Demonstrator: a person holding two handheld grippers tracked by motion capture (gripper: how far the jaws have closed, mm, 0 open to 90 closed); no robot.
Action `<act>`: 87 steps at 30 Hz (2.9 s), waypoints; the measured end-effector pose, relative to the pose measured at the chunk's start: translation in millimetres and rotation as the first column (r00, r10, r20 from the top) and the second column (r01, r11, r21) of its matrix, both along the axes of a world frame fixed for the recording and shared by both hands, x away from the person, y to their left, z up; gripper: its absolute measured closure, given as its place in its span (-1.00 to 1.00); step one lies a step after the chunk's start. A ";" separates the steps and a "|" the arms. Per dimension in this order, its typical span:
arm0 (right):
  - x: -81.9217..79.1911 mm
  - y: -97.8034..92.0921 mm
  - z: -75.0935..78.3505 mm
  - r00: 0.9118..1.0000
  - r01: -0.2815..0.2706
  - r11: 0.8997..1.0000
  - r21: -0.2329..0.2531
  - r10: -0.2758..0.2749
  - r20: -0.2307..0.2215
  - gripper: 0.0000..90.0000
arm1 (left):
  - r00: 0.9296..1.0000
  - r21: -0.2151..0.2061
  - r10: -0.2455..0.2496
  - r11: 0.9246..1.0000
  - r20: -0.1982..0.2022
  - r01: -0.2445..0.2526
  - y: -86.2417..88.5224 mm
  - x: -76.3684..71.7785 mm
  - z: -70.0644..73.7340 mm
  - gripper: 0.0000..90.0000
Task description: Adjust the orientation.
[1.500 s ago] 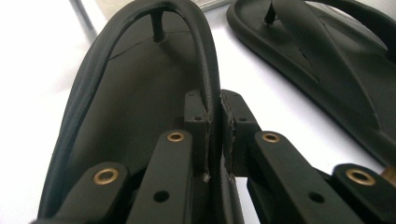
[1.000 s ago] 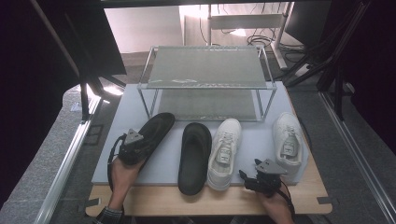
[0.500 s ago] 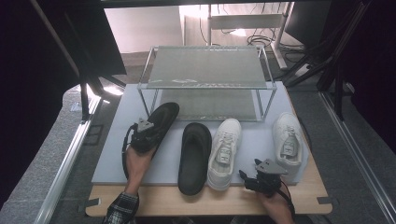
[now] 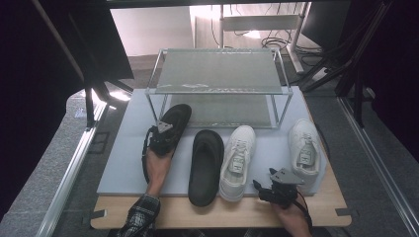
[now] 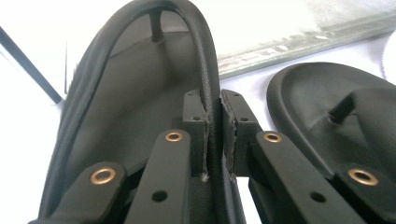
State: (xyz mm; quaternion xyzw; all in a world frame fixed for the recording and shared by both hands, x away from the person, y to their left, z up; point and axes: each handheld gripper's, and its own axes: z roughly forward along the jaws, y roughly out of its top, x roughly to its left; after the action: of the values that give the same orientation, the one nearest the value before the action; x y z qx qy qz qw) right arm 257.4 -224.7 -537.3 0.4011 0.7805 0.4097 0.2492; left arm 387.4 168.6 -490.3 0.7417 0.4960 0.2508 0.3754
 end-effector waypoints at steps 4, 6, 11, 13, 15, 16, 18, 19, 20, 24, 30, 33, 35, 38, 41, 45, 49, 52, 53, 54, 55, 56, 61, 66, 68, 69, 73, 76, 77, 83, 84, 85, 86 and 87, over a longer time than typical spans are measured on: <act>0.0 0.0 0.0 1.000 0.000 1.000 0.000 0.000 0.000 -0.46 | 0.999 -0.021 -0.012 1.000 -0.042 0.011 -3.9 8.5 -5.7 0.67; 0.0 0.0 0.0 1.000 0.000 1.000 0.000 0.000 -0.001 -0.46 | 0.999 -0.023 -0.022 1.000 -0.045 0.021 -4.9 9.2 -5.7 0.61; 0.1 0.0 -0.1 1.000 -0.001 1.000 0.000 0.001 0.001 -0.46 | 0.998 -0.051 -0.055 0.997 -0.041 0.053 0.8 1.4 1.8 0.57; 0.1 0.0 -0.2 1.000 -0.001 1.000 0.001 0.001 0.002 -0.46 | 0.997 -0.054 -0.070 0.996 -0.039 0.068 6.3 -3.7 5.8 0.57; 0.0 0.0 -0.1 1.000 -0.001 1.000 -0.001 0.001 0.001 -0.46 | 0.995 -0.071 -0.090 0.994 -0.035 0.088 12.9 -9.3 8.9 0.57; 0.0 0.1 -0.1 1.000 0.000 1.000 0.001 0.000 0.000 -0.46 | 0.995 -0.071 -0.093 0.993 -0.035 0.090 16.0 -12.3 10.1 0.58; 0.0 0.0 0.0 1.000 0.000 1.000 0.000 0.000 0.000 -0.46 | 0.993 -0.069 -0.111 0.992 -0.033 0.109 22.4 -18.4 11.9 0.63; 0.1 0.1 -0.1 1.000 0.000 1.000 0.001 0.000 0.001 -0.46 | 0.993 -0.067 -0.114 0.992 -0.036 0.111 25.4 -21.5 12.4 0.65; 0.0 0.1 -0.1 1.000 0.000 1.000 0.001 0.000 0.000 -0.46 | 0.992 -0.066 -0.120 0.991 -0.037 0.117 28.5 -24.4 12.7 0.69; 0.0 0.1 -0.1 1.000 0.000 1.000 0.001 0.000 0.000 -0.46 | 0.990 -0.085 -0.140 0.987 -0.031 0.137 41.8 -38.1 13.1 0.86; 0.0 0.2 -0.1 1.000 0.000 1.000 0.001 0.000 -0.001 -0.46 | 0.986 -0.089 -0.166 0.983 -0.031 0.163 56.4 -59.3 11.4 0.99; 0.0 0.2 -0.1 1.000 0.001 1.000 0.002 -0.001 -0.001 -0.46 | 0.987 -0.081 -0.160 0.984 -0.031 0.157 65.0 -72.3 8.4 0.99; 0.1 0.1 -0.1 1.000 -0.001 1.000 0.000 0.001 0.001 -0.46 | 0.988 -0.086 -0.151 0.985 -0.033 0.148 71.2 -80.6 5.1 0.99; 0.0 0.2 -0.1 1.000 0.000 1.000 0.001 0.000 0.000 -0.46 | 0.989 -0.095 -0.140 0.986 -0.045 0.136 78.9 -91.2 -1.8 0.99; 0.0 0.1 0.0 1.000 0.000 1.000 0.000 0.000 0.000 -0.46 | 0.990 -0.093 -0.132 0.988 -0.056 0.127 84.0 -99.9 -9.5 0.99; 0.0 0.1 0.0 1.000 0.000 1.000 0.000 0.000 0.000 -0.46 | 0.989 -0.085 -0.129 0.989 -0.070 0.123 87.6 -109.7 -19.7 0.99; -0.1 0.1 0.0 1.000 0.000 1.000 0.000 0.000 -0.001 -0.46 | 0.988 -0.081 -0.126 0.990 -0.087 0.119 88.6 -115.7 -29.1 0.99; 0.0 0.2 -0.1 1.000 0.000 1.000 0.001 0.000 -0.001 -0.46 | 0.989 -0.067 -0.122 0.991 -0.088 0.117 88.0 -115.0 -30.8 0.99; 0.0 0.2 -0.1 1.000 0.000 1.000 0.001 0.000 -0.001 -0.46 | 0.989 -0.067 -0.121 0.991 -0.088 0.115 87.6 -114.1 -31.2 0.99; 0.0 0.1 0.0 1.000 0.000 1.000 0.000 0.000 -0.001 -0.46 | 0.989 -0.066 -0.122 0.991 -0.088 0.116 87.2 -111.9 -32.0 0.99; 0.0 0.1 0.0 1.000 0.000 1.000 0.000 0.000 -0.001 -0.46 | 0.989 -0.066 -0.122 0.991 -0.088 0.116 87.2 -111.9 -32.0 0.99; 0.1 0.1 -0.1 1.000 0.000 1.000 0.001 0.000 0.000 -0.46 | 0.988 -0.069 -0.122 0.991 -0.090 0.116 87.0 -111.0 -32.0 0.99; 0.0 0.0 0.0 1.000 0.000 1.000 0.001 0.000 -0.001 -0.46 | 0.989 -0.055 -0.122 0.991 -0.084 0.118 84.0 -106.4 -32.1 0.99; 0.1 0.1 -0.1 1.000 0.000 1.000 0.002 0.000 -0.001 -0.46 | 0.987 -0.070 -0.136 0.989 -0.089 0.130 78.5 -96.7 -32.3 0.99; 0.0 0.1 -0.1 1.000 0.000 1.000 0.001 0.000 0.000 -0.46 | 0.986 -0.070 -0.140 0.988 -0.089 0.134 75.5 -92.4 -32.1 0.99; 0.1 0.1 -0.1 1.000 0.000 1.000 0.001 0.000 0.000 -0.46 | 0.986 -0.070 -0.142 0.988 -0.091 0.136 73.7 -90.4 -32.0 0.99; 0.0 0.0 0.0 1.000 0.000 1.000 0.000 0.000 0.000 -0.46 | 0.986 -0.054 -0.144 0.989 -0.079 0.140 66.0 -83.6 -30.1 0.99; 0.1 0.1 -0.1 1.000 0.000 1.000 0.002 0.000 0.000 -0.46 | 0.988 -0.051 -0.142 0.989 -0.067 0.139 61.6 -79.1 -27.3 0.99; 0.0 0.1 -0.1 1.000 0.000 1.000 0.002 0.000 0.000 -0.46 | 0.988 -0.051 -0.142 0.989 -0.062 0.139 60.7 -77.5 -26.7 0.98; 0.0 0.1 -0.1 1.000 0.000 1.000 0.002 0.000 0.000 -0.46 | 0.990 -0.059 -0.132 0.990 -0.055 0.129 59.0 -70.2 -27.2 0.98; 0.0 0.1 -0.1 1.000 0.000 1.000 0.002 0.000 0.000 -0.46 | 0.990 -0.059 -0.130 0.990 -0.055 0.127 58.7 -69.0 -27.3 0.98; 0.1 0.1 -0.1 1.000 0.000 1.000 0.001 0.000 0.000 -0.46 | 0.990 -0.059 -0.129 0.990 -0.054 0.126 58.3 -67.7 -27.5 0.98; 0.1 0.1 -0.1 1.000 0.000 1.000 0.001 0.000 0.000 -0.46 | 0.991 -0.061 -0.127 0.990 -0.052 0.124 57.8 -66.3 -27.9 0.98; 0.0 0.2 -0.1 1.000 0.000 1.000 0.002 0.000 0.000 -0.46 | 0.991 -0.064 -0.127 0.990 -0.049 0.123 57.3 -65.1 -28.2 0.98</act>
State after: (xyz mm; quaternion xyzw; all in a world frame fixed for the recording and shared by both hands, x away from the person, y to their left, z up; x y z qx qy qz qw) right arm 257.4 -224.5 -537.3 0.4015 0.7801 0.4103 0.2488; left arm 322.3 225.9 -518.5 0.7661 0.4658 0.1917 0.3993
